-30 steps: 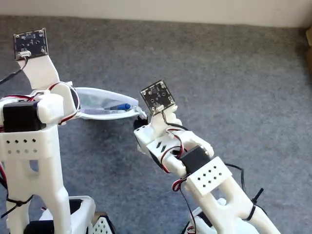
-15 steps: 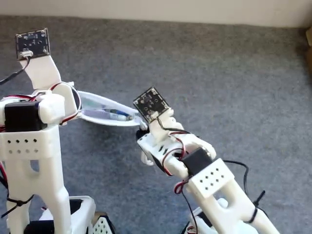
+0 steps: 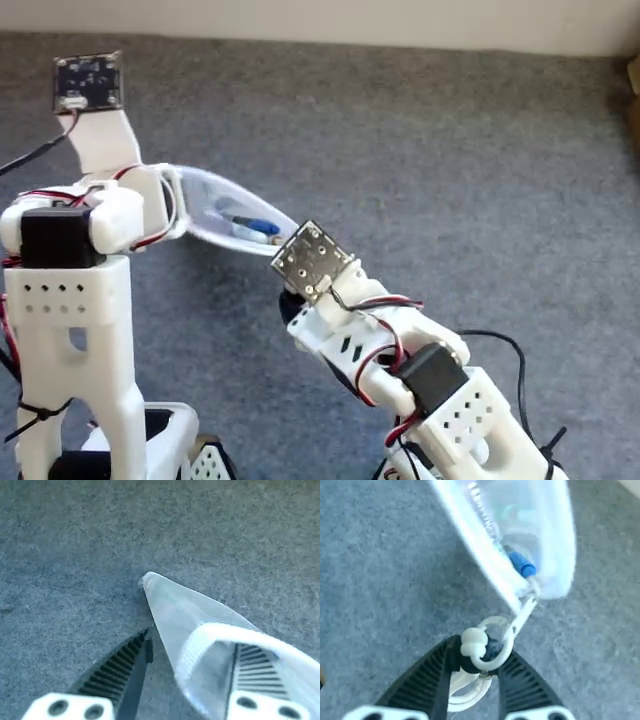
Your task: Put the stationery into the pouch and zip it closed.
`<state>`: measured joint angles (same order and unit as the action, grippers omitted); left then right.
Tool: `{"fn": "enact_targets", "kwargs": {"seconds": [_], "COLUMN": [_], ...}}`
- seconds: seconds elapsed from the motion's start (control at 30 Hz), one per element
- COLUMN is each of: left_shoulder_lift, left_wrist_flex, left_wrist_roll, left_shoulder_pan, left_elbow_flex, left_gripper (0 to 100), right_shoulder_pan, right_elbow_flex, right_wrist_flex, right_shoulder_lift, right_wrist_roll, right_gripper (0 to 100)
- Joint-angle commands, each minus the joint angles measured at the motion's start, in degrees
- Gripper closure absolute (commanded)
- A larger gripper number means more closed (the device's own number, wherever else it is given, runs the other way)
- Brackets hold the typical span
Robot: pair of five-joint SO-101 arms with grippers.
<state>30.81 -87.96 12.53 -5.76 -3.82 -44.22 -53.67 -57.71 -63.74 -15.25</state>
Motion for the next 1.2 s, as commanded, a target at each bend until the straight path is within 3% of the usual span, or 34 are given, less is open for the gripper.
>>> {"fn": "enact_targets", "kwargs": {"seconds": [0.0, 0.23, 0.63, 0.97, 1.17], "left_shoulder_lift": [-0.04, 0.13, -0.13, -0.31, 0.13], "left_wrist_flex": [5.01, 9.85, 9.93, 11.08, 10.90], "left_wrist_roll": [-4.48, -13.63, -32.18, -36.22, -36.22], "left_shoulder_pan": [3.38, 11.56, 29.14, 38.46, 37.85], "left_elbow_flex": [0.92, 0.92, 1.80, 3.03, 5.67], "left_gripper": [72, 72, 72, 72, 72], "right_shoulder_pan": [-1.63, -5.05, -7.52, -9.10, -9.01], "right_elbow_flex": [-0.13, -0.22, -8.13, -10.07, -10.07], "right_wrist_flex": [-2.51, -8.48, -11.56, -14.99, -15.08], "right_shoulder_lift": [-3.30, -9.89, -19.74, -27.65, -27.91], "right_wrist_roll": [-0.70, -3.52, -3.87, -6.68, -6.59], "right_gripper": [99.4, 99.4, 99.4, 99.4, 99.4]}}
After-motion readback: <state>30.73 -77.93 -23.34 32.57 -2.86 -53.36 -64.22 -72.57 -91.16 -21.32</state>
